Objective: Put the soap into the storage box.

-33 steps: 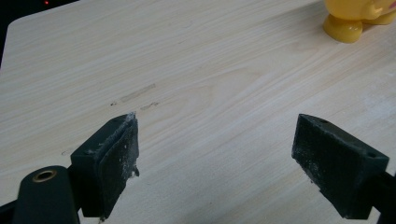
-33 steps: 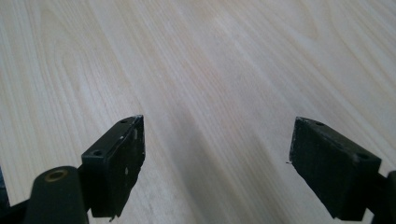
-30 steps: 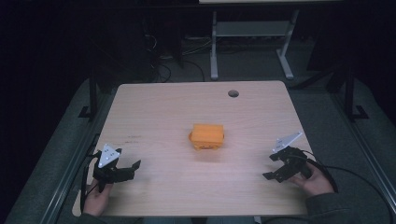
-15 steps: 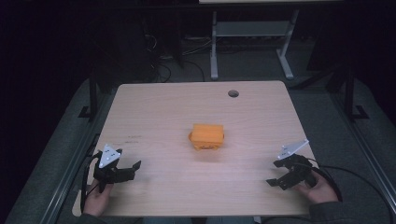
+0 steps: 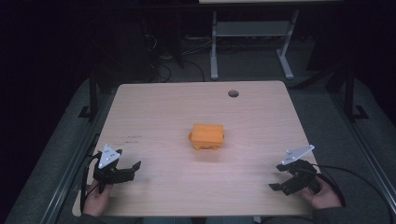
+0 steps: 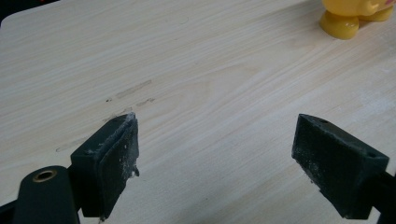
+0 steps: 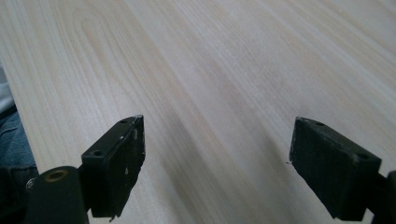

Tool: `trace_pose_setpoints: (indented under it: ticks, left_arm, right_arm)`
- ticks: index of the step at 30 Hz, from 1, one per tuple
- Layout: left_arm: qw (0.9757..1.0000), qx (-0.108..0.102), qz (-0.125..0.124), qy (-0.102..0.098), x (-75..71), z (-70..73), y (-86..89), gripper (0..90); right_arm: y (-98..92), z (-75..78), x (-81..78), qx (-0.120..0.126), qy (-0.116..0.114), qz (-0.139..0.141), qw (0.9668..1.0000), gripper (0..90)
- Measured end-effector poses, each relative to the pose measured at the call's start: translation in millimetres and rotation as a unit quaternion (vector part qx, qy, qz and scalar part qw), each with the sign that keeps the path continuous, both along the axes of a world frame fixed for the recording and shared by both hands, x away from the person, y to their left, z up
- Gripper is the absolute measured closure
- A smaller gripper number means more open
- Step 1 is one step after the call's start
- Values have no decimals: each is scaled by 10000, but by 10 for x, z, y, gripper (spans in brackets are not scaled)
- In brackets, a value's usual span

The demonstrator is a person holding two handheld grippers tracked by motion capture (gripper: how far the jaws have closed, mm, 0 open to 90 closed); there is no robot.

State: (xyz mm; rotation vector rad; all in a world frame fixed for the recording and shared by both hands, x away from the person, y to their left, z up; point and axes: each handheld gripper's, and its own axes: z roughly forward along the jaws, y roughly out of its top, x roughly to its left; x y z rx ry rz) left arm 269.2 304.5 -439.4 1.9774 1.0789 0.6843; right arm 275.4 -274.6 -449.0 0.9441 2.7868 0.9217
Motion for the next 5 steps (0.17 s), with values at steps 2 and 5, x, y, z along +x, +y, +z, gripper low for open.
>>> trace_pose_setpoints:
  ticks: [2, 5]
  left_arm:
    - [10000, 0, -2, 7, 1, 0, -1, 142]
    - [10000, 23, -22, -2, 1, 5, -2, 142]
  right_arm:
    - [-6, -12, -25, 21, 34, -30, 10000, 177]
    - [-6, -30, -52, 38, 71, -76, 9999, 173]
